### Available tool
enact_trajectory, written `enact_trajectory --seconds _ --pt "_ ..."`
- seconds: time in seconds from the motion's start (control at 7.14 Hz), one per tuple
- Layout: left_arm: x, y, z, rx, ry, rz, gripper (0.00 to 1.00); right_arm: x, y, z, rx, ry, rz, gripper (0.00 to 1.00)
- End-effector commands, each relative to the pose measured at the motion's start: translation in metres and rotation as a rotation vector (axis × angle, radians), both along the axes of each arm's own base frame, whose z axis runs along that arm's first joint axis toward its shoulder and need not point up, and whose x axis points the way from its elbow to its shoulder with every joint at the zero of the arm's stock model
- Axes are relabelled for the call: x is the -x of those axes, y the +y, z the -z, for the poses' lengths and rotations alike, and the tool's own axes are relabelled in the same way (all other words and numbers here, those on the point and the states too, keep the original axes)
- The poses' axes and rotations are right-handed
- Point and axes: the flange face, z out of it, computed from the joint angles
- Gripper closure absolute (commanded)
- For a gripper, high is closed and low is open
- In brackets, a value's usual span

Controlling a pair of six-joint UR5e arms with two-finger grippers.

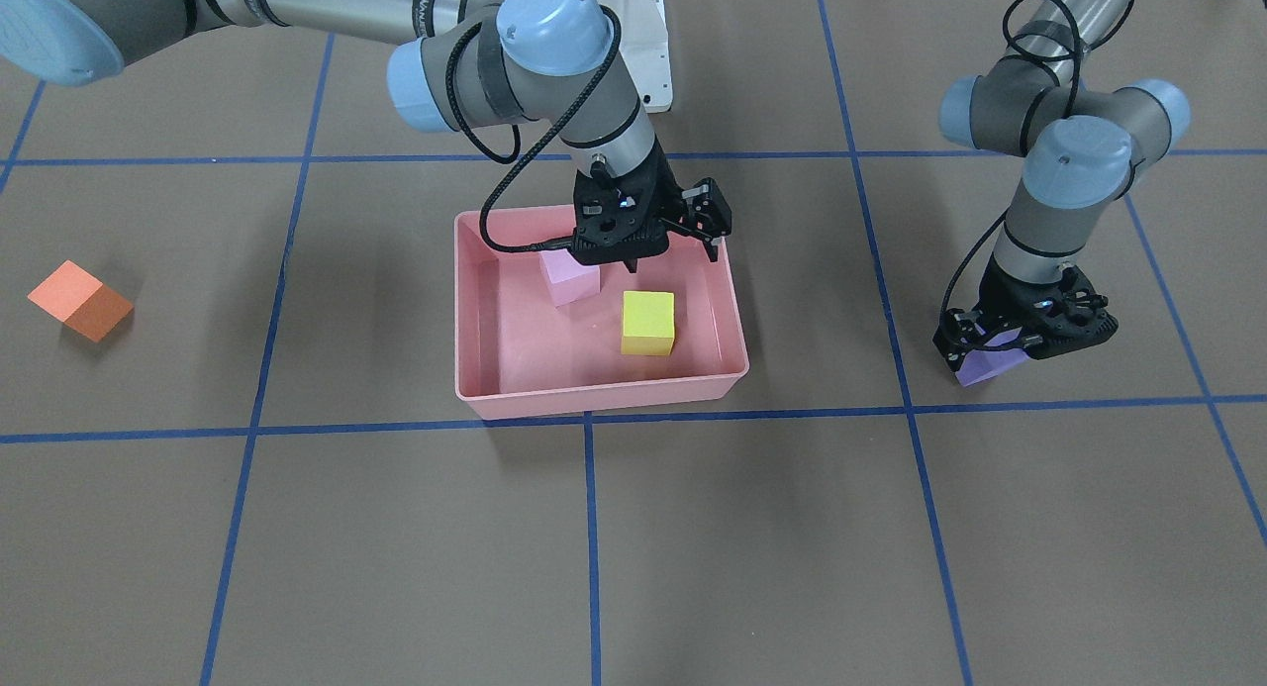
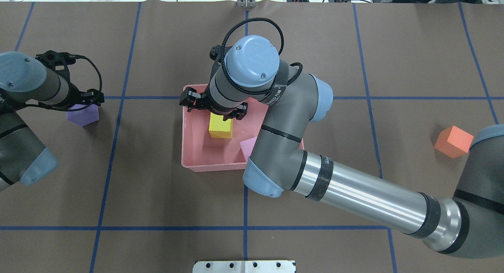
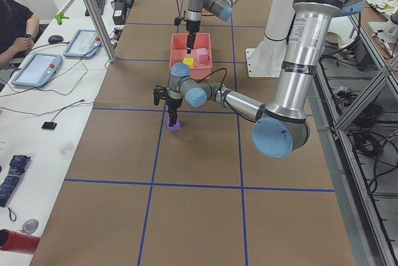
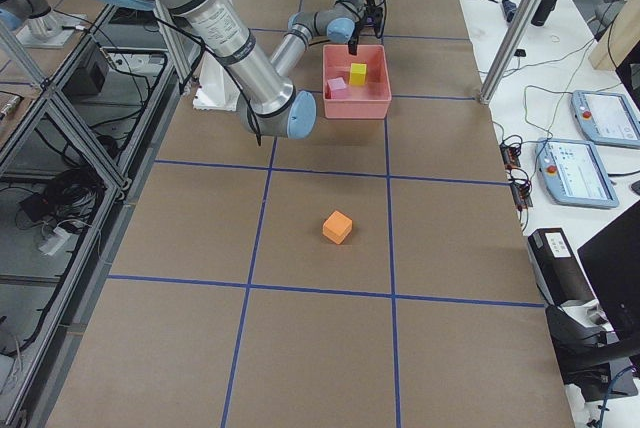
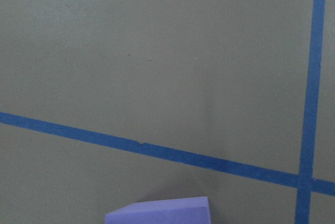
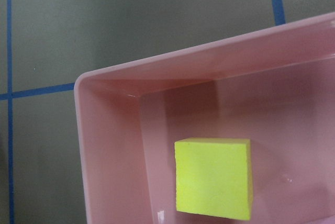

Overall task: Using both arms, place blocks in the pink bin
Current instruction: 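Grasp the purple cube with the left gripper while the right gripper withdraws from the bin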

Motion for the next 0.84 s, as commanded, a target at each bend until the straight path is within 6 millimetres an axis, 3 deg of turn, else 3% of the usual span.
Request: enact_trajectory --seconds 0.0,0.28,0.42,0.7 --pt "0.0019 0.0017 -0.0057 0.0 -0.005 -0.004 0.01 -0.0091 -0.0026 0.0068 -0.007 -0.013 -0.008 0.0" --pt "0.0013 0.0026 -0.0073 0.004 -0.006 -0.007 0.07 -0.0123 -0.0045 0.0071 -0.007 -0.013 -0.013 0.0" --pt "0.0021 0.0024 -0.0067 0.005 -0.005 -0.005 0.3 -0.0138 -0.0063 0.0071 -0.007 -0.013 -0.016 0.0" --pt "0.004 0.0041 -0.0075 0.012 -0.005 0.007 0.99 -0.0151 -0.0068 0.0081 -0.008 -0.017 -0.018 0.0"
